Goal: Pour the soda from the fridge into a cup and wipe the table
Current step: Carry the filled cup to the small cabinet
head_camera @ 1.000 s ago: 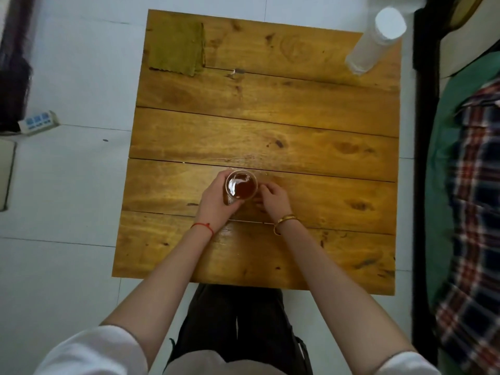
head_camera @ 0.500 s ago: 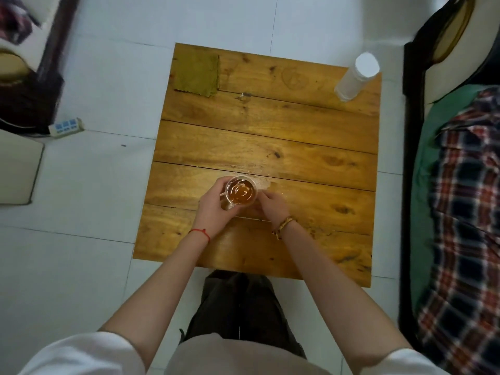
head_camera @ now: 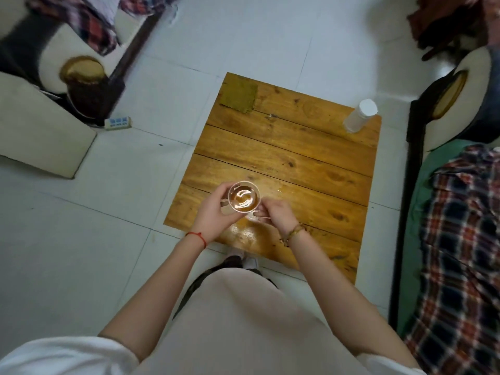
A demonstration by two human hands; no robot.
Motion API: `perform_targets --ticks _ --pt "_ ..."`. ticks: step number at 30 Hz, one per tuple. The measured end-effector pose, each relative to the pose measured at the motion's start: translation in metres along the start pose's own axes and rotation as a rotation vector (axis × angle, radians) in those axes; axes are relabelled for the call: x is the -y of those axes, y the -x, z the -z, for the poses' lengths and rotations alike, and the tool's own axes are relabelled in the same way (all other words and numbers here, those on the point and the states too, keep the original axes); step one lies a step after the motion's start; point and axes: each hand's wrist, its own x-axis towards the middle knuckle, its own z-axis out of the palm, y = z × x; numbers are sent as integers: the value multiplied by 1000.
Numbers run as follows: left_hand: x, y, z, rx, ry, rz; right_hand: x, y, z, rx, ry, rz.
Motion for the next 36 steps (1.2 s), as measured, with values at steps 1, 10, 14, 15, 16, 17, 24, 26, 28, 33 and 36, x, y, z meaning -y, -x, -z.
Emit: perform_targets --ticks 1,10,14,15,16,17,24,26,28,33,36 --pt "-1 9 5 -18 4 11 1 8 -4 18 22 4" --pt "-3 77 59 -219 66 81 14 57 -66 198 155 59" --pt "8 100 89 -327 99 114 22 72 -107 288 227 93" --pt "13 106 98 -350 110 123 23 75 -119 310 246 105" --pt "18 111 107 -373 119 132 24 77 -131 330 262 111" --pt "24 117 118 -401 125 141 25 79 -145 347 279 116" --pt "74 157 214 -555 150 202 29 87 -268 451 373 114" --pt "90 167 245 -583 146 211 31 91 -307 470 380 118" --pt "106 179 280 -614 148 215 30 95 -349 493 383 124" --pt "145 206 362 -668 146 220 28 103 -449 558 399 149" --pt "166 218 403 -701 139 231 30 108 -498 594 416 145"
